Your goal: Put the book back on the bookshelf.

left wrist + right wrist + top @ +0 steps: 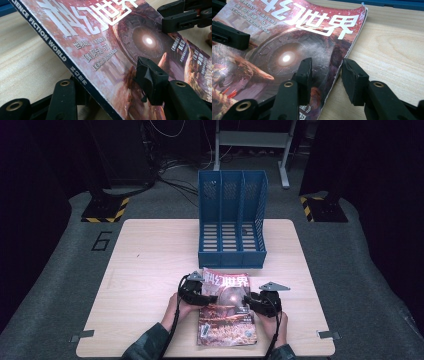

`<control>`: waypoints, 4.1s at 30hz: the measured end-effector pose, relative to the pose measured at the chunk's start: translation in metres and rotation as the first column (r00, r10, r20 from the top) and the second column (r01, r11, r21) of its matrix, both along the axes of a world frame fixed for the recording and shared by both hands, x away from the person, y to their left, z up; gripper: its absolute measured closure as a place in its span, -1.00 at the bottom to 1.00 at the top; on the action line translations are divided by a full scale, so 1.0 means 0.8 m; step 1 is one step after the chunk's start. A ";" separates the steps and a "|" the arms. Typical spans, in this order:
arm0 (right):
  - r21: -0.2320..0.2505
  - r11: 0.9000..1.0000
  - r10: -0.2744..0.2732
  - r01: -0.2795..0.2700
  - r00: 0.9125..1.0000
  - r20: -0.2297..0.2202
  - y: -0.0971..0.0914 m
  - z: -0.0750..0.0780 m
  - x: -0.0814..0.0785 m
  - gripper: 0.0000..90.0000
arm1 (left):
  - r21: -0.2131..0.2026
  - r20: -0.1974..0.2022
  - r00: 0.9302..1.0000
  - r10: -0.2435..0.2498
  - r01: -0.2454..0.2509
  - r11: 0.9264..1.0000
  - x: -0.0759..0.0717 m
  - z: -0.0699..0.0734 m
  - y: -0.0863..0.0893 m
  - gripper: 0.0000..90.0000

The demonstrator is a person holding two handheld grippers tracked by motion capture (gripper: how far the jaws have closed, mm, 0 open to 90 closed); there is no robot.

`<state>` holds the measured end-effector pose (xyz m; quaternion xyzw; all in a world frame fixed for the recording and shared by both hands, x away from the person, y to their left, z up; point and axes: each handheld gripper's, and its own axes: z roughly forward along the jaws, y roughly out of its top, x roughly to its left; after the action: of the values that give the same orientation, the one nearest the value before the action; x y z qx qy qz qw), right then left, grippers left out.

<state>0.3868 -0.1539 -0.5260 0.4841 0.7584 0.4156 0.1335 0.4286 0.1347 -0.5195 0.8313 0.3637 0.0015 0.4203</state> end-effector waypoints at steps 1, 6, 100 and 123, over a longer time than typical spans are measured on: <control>0.000 1.000 0.000 0.000 1.000 0.000 0.000 0.000 0.000 0.35 | 0.000 0.000 1.000 0.000 0.000 1.000 0.000 0.000 0.000 0.07; -0.002 1.000 0.000 0.000 1.000 0.002 0.000 0.000 0.000 0.34 | 0.018 -0.007 1.000 -0.005 0.005 1.000 0.000 0.002 -0.002 0.06; 0.241 0.940 0.260 -0.240 0.964 -0.054 0.001 0.054 0.057 0.74 | -0.111 0.054 0.987 -0.151 0.156 0.981 0.000 0.054 0.038 0.54; 0.109 0.949 0.277 -0.296 0.948 0.158 0.020 0.106 0.035 0.78 | -0.060 0.183 0.969 -0.163 0.176 0.982 -0.009 0.093 0.041 0.56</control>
<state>0.4150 -0.1383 -0.4415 0.3459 0.7803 0.5128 0.0925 0.4215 0.1674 -0.4455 0.8393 0.2521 0.0258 0.4809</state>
